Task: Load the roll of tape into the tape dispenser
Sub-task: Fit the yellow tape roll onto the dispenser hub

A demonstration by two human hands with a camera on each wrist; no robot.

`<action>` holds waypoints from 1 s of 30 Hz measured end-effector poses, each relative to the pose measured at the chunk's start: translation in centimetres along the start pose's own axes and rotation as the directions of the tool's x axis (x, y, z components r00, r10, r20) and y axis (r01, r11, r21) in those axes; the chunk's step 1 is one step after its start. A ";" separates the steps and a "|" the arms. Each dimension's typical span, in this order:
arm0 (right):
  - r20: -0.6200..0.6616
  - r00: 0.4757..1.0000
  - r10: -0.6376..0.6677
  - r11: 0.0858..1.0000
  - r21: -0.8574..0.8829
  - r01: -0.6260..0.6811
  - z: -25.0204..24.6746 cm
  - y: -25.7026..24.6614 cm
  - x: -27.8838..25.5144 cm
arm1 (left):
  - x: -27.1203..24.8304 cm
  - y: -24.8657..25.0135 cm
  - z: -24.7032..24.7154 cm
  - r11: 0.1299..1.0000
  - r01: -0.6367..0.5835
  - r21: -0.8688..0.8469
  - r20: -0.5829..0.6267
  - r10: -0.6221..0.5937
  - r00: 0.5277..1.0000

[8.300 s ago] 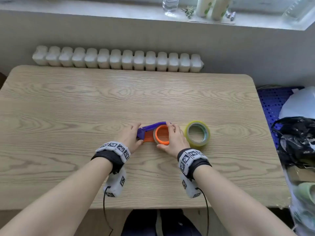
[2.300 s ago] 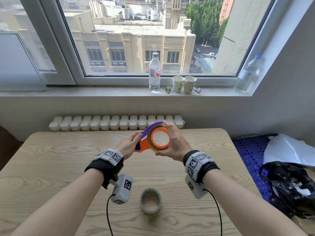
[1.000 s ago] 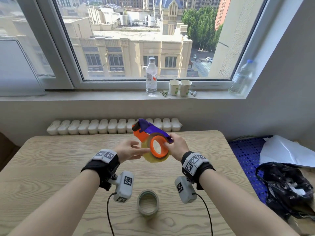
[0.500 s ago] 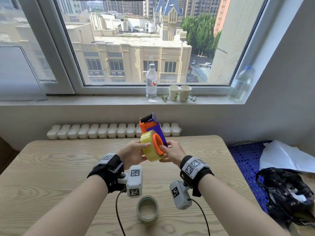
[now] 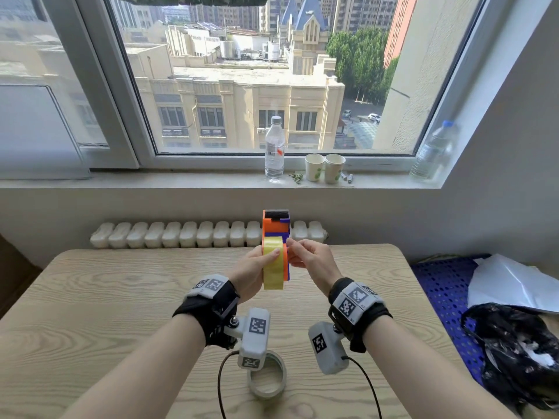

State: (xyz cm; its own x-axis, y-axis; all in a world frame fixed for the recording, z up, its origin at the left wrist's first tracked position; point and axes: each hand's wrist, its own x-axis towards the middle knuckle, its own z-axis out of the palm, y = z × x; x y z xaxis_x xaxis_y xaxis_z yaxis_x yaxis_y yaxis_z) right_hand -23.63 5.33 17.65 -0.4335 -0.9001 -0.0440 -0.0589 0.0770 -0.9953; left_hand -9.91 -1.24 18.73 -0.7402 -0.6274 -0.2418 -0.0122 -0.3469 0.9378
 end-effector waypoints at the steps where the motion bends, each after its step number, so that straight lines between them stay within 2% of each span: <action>1: 0.057 0.998 0.031 0.998 0.047 -0.034 0.1 -0.2 -0.1 | 0.1 -0.1 0.0 1.000 0.007 -0.004 -0.022 -0.007 1.000; 4: 0.146 0.987 0.063 0.998 -0.008 -0.062 0.7 -0.2 -0.4 | 0.4 0.0 0.2 0.998 0.043 -0.035 -0.060 -0.045 0.997; 6: 0.149 0.988 0.042 0.997 -0.067 -0.032 1.1 -0.1 -0.6 | 0.4 -0.1 0.3 0.997 0.065 -0.043 -0.071 -0.068 0.995; 8: 0.148 0.988 0.044 0.998 -0.044 -0.038 1.4 -0.1 -0.6 | 0.4 -0.3 0.2 0.997 0.057 -0.050 -0.096 -0.061 0.993; 10: 0.122 0.990 0.075 0.997 0.005 -0.076 1.4 -0.1 -0.3 | 0.2 -0.6 0.2 0.999 0.037 -0.030 -0.105 -0.040 0.994; 15: 0.029 0.989 0.147 0.986 0.080 -0.149 1.6 -0.7 0.1 | -0.1 -0.4 0.6 0.999 -0.012 0.040 -0.029 0.013 0.999; 18: 0.135 0.975 0.175 0.976 0.106 -0.190 1.0 -0.9 0.0 | 0.2 -0.5 0.2 0.998 -0.012 0.064 -0.056 0.016 0.998; 21: 0.226 0.963 0.147 0.984 0.068 -0.166 0.6 -1.1 -0.3 | 0.5 -0.7 -0.3 0.997 -0.014 0.076 -0.084 0.020 0.996; 27: 0.025 0.982 0.189 0.982 -0.005 -0.189 1.2 -1.7 0.3 | 0.4 -0.7 0.2 0.995 -0.014 0.096 -0.043 0.019 0.999; 30: 0.051 0.966 0.252 0.967 0.021 -0.253 0.9 -1.5 0.8 | 0.4 -0.8 0.3 0.998 -0.013 0.065 -0.046 0.016 0.999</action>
State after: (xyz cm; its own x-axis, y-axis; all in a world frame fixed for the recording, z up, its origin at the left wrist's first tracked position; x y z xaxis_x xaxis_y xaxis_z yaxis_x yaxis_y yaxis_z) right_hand -23.12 4.12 19.03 -0.3882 -0.8721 -0.2978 0.0717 0.2936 -0.9532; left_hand -10.42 -0.95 17.93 -0.7089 -0.6641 -0.2376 -0.0458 -0.2928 0.9551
